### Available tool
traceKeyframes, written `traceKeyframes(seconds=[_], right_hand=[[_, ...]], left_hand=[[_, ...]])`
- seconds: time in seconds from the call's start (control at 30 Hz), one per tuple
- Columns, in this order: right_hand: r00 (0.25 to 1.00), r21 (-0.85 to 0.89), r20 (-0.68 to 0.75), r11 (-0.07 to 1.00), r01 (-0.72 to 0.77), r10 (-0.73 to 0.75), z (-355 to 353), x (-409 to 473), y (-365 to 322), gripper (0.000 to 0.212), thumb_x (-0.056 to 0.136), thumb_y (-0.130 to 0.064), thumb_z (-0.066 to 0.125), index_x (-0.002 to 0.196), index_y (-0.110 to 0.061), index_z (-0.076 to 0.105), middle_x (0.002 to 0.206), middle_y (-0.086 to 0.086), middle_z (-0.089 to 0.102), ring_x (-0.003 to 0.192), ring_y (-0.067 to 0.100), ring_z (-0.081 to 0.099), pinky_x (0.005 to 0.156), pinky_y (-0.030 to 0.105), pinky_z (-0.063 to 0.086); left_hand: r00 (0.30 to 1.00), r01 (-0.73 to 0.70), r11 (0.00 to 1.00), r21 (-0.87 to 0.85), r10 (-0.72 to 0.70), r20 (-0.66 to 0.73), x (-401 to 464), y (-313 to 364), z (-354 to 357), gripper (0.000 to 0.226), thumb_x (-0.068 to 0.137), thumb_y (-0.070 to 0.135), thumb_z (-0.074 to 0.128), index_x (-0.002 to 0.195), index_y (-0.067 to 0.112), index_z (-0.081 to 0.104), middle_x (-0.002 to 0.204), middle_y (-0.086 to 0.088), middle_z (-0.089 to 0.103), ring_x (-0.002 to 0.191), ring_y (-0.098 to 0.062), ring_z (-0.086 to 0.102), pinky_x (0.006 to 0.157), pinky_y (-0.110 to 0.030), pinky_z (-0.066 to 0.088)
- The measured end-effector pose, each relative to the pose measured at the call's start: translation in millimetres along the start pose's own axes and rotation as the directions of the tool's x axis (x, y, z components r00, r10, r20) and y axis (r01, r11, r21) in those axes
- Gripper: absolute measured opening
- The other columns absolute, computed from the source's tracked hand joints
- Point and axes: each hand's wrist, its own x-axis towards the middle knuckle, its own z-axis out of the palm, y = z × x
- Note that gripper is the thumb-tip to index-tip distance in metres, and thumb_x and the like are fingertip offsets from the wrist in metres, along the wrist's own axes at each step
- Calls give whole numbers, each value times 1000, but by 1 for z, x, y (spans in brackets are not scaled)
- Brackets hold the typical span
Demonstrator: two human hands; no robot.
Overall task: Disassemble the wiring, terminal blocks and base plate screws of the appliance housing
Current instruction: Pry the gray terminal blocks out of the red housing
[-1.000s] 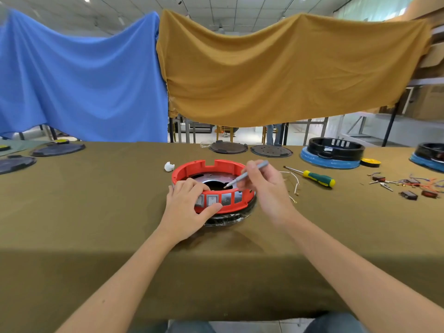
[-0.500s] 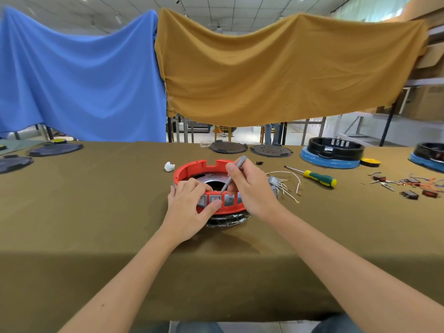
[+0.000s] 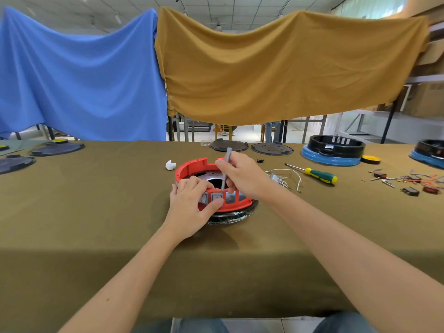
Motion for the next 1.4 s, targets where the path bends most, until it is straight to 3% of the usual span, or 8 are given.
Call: traceKeyframes(seconds=[0.27, 0.43, 0.7, 0.83, 0.97, 1.1, 1.33, 1.4], right_hand=[[987, -14, 121, 994, -107, 108, 3, 17, -10, 28, 105, -27, 43, 81, -13, 47, 62, 2, 51, 46, 12, 51, 54, 29, 47], [994, 29, -105, 999, 30, -26, 11, -5, -2, 33, 106, -32, 44, 85, -7, 51, 70, 10, 52, 61, 23, 49, 65, 47, 50], [994, -19, -66, 996, 85, -86, 9, -9, -6, 31, 106, -34, 45, 83, -14, 50, 70, 5, 54, 59, 18, 52, 61, 37, 48], [1000, 36, 10, 999, -4, 3, 5, 0, -7, 32, 106, -33, 44, 90, -7, 52, 70, 4, 52, 54, 13, 51, 49, 18, 44], [994, 66, 100, 996, -59, 52, 10, 11, -9, 27, 106, -27, 43, 84, -12, 46, 62, 0, 39, 52, 13, 37, 56, 31, 37], [985, 56, 141, 993, -107, 99, 12, 17, -7, 32, 105, -23, 43, 74, -13, 40, 56, -3, 30, 42, 7, 26, 46, 23, 26], [999, 95, -47, 995, 12, -7, 15, 6, 2, 33, 105, -29, 44, 77, -11, 45, 63, -2, 39, 57, 14, 37, 59, 34, 37], [994, 95, -96, 994, 61, -52, 18, -3, 7, 34, 105, -30, 45, 75, -14, 47, 63, -4, 42, 57, 9, 38, 59, 27, 38]], left_hand=[[1000, -11, 1000, -6, 11, -3, 0, -1, -1, 60, 81, 70, 38, 110, 23, 62, 105, 10, 50, 107, -8, 35, 104, -60, 31], [1000, -13, 1000, -12, 13, -10, -1, -1, 0, 55, 81, 69, 39, 107, 25, 61, 103, 12, 49, 105, -7, 35, 103, -60, 32], [1000, -10, 1000, -2, 10, 2, 0, -1, 0, 55, 81, 69, 38, 107, 26, 60, 102, 11, 48, 106, -8, 36, 104, -59, 32], [1000, -11, 1000, -1, 11, 5, 0, 0, -1, 58, 80, 70, 38, 108, 24, 61, 102, 11, 48, 107, -10, 37, 104, -58, 32], [1000, -22, 1000, -16, 23, 6, -1, 0, -2, 59, 80, 69, 39, 108, 22, 61, 102, 10, 49, 107, -12, 38, 104, -58, 32], [999, -32, 999, -22, 33, 22, -1, 1, -3, 57, 81, 68, 40, 108, 22, 62, 102, 9, 49, 107, -13, 39, 103, -57, 33], [999, -28, 999, -28, 29, 17, -1, 0, -1, 57, 81, 69, 39, 108, 24, 62, 101, 12, 48, 105, -9, 37, 102, -58, 34], [999, -28, 999, -19, 29, 14, -1, 0, -1, 56, 81, 69, 39, 107, 24, 61, 101, 12, 48, 104, -8, 36, 102, -58, 34]])
